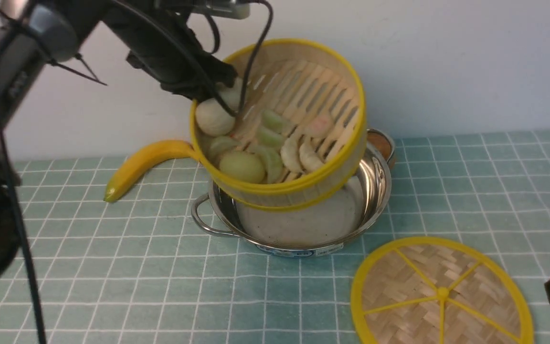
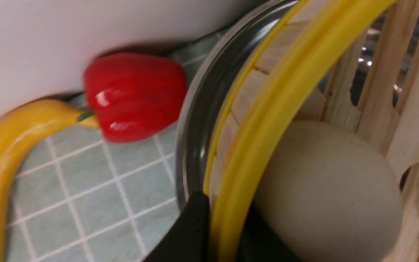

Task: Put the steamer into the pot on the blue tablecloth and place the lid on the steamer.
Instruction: 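Place the bamboo steamer basket with dumplings into the steel pot with the left gripper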

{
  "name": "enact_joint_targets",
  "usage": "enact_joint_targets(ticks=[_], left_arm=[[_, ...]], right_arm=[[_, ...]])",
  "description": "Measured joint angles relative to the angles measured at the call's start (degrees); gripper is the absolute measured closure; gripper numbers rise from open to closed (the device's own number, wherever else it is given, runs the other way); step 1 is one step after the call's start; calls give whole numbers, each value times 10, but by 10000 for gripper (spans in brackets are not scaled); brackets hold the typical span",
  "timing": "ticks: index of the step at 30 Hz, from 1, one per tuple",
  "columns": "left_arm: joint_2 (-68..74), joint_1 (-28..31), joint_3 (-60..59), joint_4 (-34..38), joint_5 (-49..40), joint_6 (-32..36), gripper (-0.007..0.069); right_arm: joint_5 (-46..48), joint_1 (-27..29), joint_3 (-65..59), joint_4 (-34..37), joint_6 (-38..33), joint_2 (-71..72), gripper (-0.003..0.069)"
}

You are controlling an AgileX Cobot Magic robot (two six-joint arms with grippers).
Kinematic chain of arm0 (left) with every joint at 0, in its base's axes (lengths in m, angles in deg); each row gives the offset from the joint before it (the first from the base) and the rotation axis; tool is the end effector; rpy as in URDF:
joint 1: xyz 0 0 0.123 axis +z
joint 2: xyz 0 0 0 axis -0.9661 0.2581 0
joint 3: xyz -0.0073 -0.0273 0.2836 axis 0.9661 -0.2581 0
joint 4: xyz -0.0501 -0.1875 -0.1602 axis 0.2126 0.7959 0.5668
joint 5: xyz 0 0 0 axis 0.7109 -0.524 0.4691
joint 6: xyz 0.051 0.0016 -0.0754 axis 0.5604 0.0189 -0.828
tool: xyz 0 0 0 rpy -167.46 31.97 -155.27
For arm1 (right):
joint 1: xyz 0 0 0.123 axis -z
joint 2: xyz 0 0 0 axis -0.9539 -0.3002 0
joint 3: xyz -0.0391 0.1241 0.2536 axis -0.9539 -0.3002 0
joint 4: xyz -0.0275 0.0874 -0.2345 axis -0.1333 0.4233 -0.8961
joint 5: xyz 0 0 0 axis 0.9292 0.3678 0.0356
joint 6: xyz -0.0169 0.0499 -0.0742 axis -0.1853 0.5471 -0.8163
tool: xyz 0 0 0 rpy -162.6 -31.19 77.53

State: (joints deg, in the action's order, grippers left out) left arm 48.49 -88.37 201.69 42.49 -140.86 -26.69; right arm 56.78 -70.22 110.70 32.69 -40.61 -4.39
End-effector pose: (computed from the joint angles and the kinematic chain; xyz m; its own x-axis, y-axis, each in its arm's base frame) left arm 0.4650 -0.1221 0.3074 -0.8132 0.3397 -0.4725 0.4074 0.9121 -0.0454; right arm 0.1658 0.0324 0.2851 -0.9575 0.0636 -0.2814 -0.0628 0.9061 0.4184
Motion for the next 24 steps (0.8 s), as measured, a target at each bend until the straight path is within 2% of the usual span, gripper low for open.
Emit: enact_joint_targets(ticks=[11,24], left_arm=[[94,-17,27,-22,0,-15,585],[128,-17,27,-26,0,-28,585]], right_arm=[[5,0,0,21,0,0,417],[6,0,0,29,0,0,417]])
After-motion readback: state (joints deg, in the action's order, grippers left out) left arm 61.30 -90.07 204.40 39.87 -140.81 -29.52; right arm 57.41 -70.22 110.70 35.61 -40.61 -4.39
